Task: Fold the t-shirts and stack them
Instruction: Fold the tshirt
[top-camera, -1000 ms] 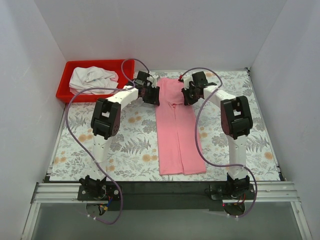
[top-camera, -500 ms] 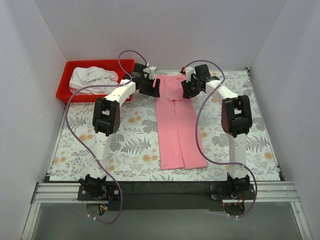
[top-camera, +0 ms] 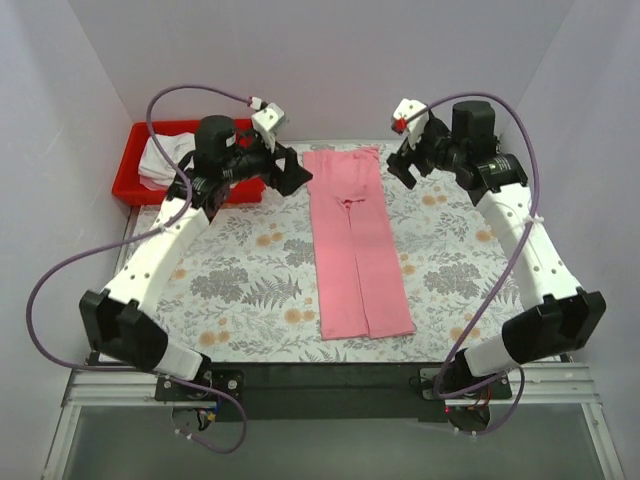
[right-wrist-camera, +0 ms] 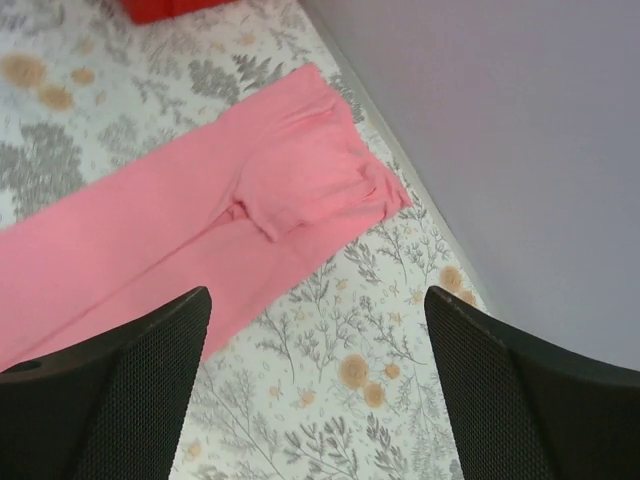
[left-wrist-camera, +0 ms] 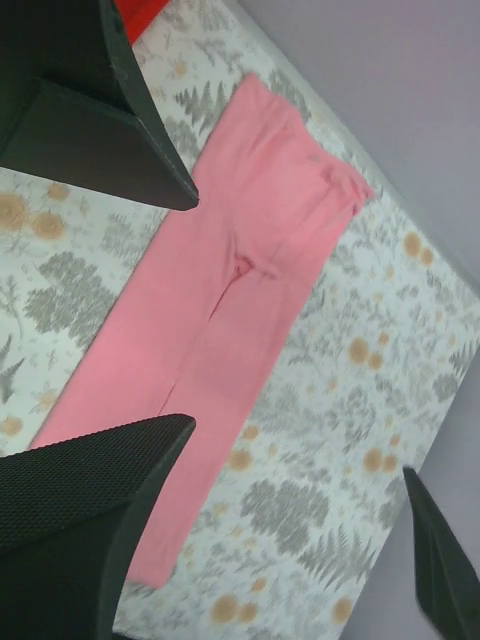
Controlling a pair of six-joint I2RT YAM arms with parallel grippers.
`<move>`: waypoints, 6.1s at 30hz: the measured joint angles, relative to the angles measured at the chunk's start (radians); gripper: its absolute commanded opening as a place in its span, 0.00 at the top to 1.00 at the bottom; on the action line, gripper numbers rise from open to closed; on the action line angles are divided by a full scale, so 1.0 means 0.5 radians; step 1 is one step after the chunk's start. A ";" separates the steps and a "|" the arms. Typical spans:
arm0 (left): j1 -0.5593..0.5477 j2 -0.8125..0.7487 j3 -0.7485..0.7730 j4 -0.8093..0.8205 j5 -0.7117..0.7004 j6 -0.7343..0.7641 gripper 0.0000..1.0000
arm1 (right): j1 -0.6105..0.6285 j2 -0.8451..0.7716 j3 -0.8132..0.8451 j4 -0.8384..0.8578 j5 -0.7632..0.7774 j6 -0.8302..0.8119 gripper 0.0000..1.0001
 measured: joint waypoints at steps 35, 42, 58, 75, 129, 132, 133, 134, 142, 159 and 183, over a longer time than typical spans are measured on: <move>-1.503 -0.322 -2.013 0.872 -0.620 0.568 0.43 | 0.672 -0.992 -2.300 -0.372 -0.032 -1.260 0.49; -1.511 -0.235 -2.050 0.941 -0.626 0.587 0.53 | 0.682 -0.963 -2.335 -0.354 -0.028 -1.264 0.54; -1.514 -0.218 -2.054 0.952 -0.661 0.689 0.94 | 0.886 -0.832 -2.332 -0.042 0.064 -1.004 0.99; -1.400 -0.719 -1.876 0.353 -0.351 0.661 1.00 | 1.175 -1.109 -2.199 -0.268 0.101 -0.588 0.99; -0.076 0.978 -0.499 0.772 0.055 1.455 1.00 | 0.130 1.013 -0.316 -0.049 -0.088 -1.456 0.99; -0.060 0.978 -0.494 0.780 0.056 1.463 1.00 | 0.130 1.013 -0.276 -0.047 -0.090 -1.453 0.99; -0.054 0.978 -0.494 0.782 0.056 1.467 1.00 | 0.130 1.013 -0.262 -0.046 -0.091 -1.453 0.99; -0.049 0.978 -0.494 0.784 0.056 1.472 1.00 | 0.130 1.015 -0.248 -0.046 -0.093 -1.453 0.99; -0.021 1.043 -0.390 0.803 0.043 1.489 0.98 | 0.130 1.142 -0.121 -0.008 -0.094 -1.427 0.90; 0.060 0.678 -0.624 0.749 -0.056 1.191 0.57 | 0.089 0.811 -0.221 0.061 -0.002 -1.068 0.53; -0.206 0.262 -1.418 0.756 0.153 1.545 0.54 | 0.469 0.443 -1.162 0.111 0.017 -0.965 0.60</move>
